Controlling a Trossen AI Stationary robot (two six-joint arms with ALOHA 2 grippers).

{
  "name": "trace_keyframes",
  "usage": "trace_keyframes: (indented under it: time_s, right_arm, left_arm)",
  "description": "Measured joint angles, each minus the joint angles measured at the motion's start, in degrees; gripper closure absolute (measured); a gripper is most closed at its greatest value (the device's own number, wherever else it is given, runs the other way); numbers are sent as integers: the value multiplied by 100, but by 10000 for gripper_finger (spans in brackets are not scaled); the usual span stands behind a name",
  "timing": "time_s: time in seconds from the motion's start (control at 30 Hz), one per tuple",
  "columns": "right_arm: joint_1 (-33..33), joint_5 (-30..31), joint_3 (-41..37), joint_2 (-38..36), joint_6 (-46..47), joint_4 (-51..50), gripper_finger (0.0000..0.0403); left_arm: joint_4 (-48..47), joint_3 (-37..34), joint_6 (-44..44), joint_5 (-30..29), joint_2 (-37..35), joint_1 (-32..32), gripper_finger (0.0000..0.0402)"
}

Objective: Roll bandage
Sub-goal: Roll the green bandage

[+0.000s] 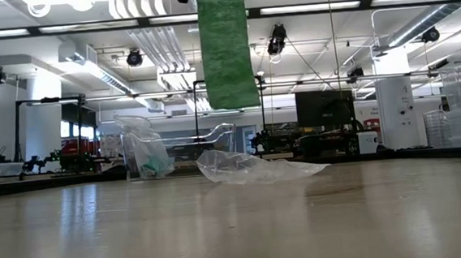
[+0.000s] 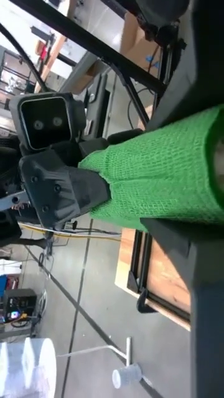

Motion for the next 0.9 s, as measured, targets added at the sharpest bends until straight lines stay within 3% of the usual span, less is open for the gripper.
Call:
trace_keyframes:
  time_s: [0.1, 0.23, 0.43, 0.57, 0.7, 0.9]
  right_arm:
    - [-2, -2, 0, 0, 308, 1, 343]
    - [0, -9, -2, 0, 1317, 22, 270]
    - [-2, -47, 84, 0, 3689, 49, 177]
    - [-35, -81, 175, 0, 4467, -33, 145]
    - [-113, -94, 186, 0, 4706, -289, 141]
    - [-186, -277, 186, -2, 4739, -443, 172]
  left_arm:
    - [-1, 0, 241, -5, 2, 2, 292]
    - [0, 0, 550, -19, 2, 0, 362]
    - [10, 0, 1399, -252, -11, 0, 362]
    - [-4, 0, 2050, -414, -16, -19, 359]
    - [0, -2, 2517, -425, -16, -121, 357]
    - [-89, -4, 2963, -517, -16, -304, 356]
